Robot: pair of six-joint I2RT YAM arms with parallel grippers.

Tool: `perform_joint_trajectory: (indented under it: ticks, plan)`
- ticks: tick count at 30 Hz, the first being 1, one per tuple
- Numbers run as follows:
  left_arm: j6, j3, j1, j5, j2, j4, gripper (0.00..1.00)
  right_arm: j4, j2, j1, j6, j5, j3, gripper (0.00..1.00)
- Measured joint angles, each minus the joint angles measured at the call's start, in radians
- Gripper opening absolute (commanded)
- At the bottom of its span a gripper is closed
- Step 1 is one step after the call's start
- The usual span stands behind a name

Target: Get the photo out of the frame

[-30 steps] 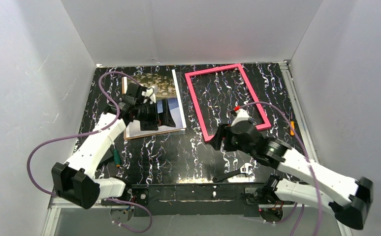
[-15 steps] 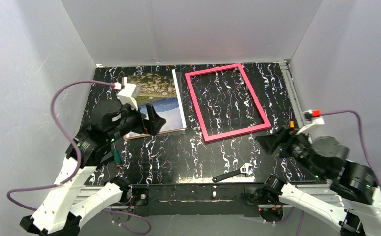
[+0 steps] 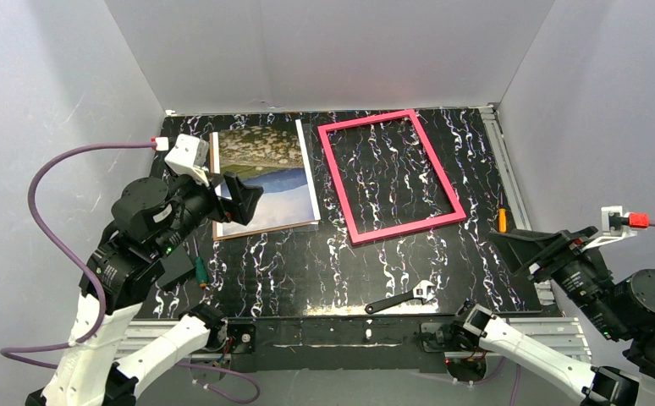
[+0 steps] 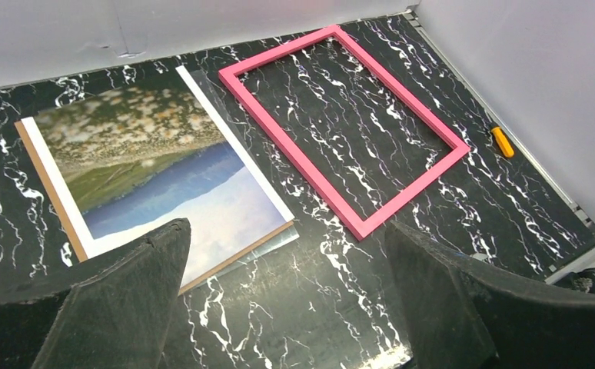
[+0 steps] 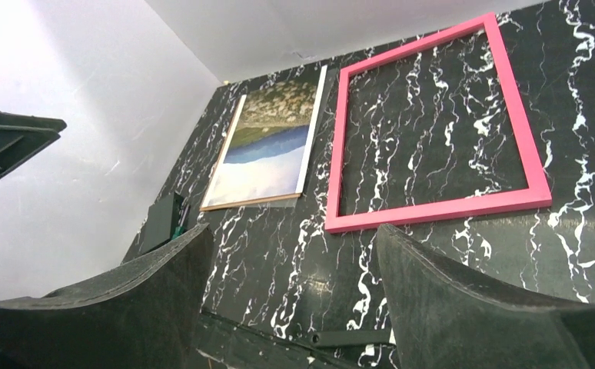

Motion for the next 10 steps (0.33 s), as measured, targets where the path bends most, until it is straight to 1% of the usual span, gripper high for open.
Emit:
perform_joint_trajectory:
  ticks: [10]
  plan:
    - [0.059, 0.05, 0.0, -0.005, 0.074, -0.008, 0.98, 0.087, -0.073, 0.0, -0.047, 0.031, -0.057, 0.87]
